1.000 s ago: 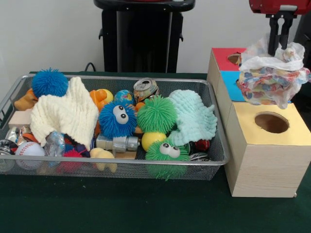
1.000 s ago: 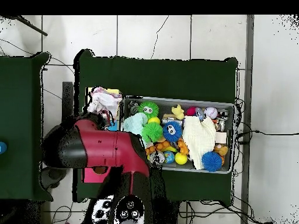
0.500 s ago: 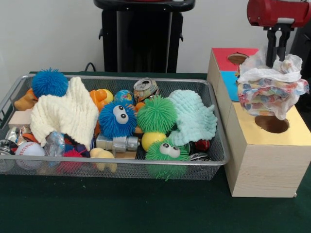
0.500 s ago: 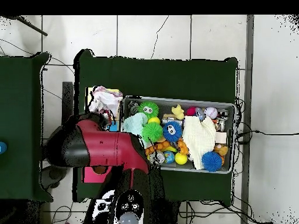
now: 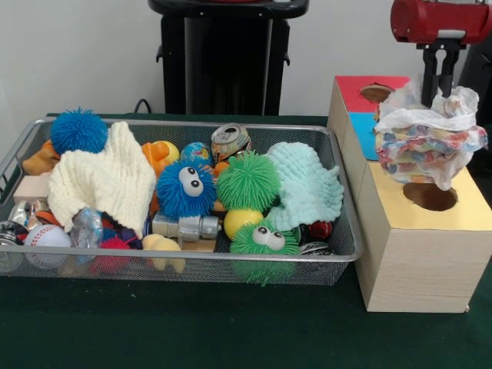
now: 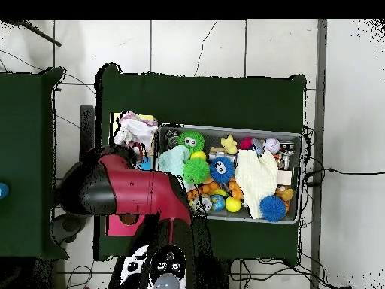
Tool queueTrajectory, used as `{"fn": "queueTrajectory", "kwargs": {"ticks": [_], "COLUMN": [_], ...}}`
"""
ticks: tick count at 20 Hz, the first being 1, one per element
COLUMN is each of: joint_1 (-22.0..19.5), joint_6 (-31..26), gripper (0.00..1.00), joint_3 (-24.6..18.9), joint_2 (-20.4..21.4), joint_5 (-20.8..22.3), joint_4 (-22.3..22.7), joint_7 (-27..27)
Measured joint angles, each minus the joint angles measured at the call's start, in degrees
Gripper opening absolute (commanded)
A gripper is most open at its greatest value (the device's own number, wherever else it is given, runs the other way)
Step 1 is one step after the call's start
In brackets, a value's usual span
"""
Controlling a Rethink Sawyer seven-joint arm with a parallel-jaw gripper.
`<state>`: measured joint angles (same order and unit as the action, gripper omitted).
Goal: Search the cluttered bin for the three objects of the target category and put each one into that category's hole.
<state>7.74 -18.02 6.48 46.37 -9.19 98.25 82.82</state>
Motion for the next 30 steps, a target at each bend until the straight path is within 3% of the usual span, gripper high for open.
{"fn": "queueTrajectory", "kwargs": {"ticks": [17,30], "joint_1": [1.2,0.2], "joint_6": [0.0,0.4], "gripper": [0.0,0.0], "joint_3": [-0.2,-3.2], "joint_2": [0.0,-0.1], "joint_5": [-5.5,-6.0], "joint_4": [1.2,3.9], "joint_7": [0.0,0.0]}}
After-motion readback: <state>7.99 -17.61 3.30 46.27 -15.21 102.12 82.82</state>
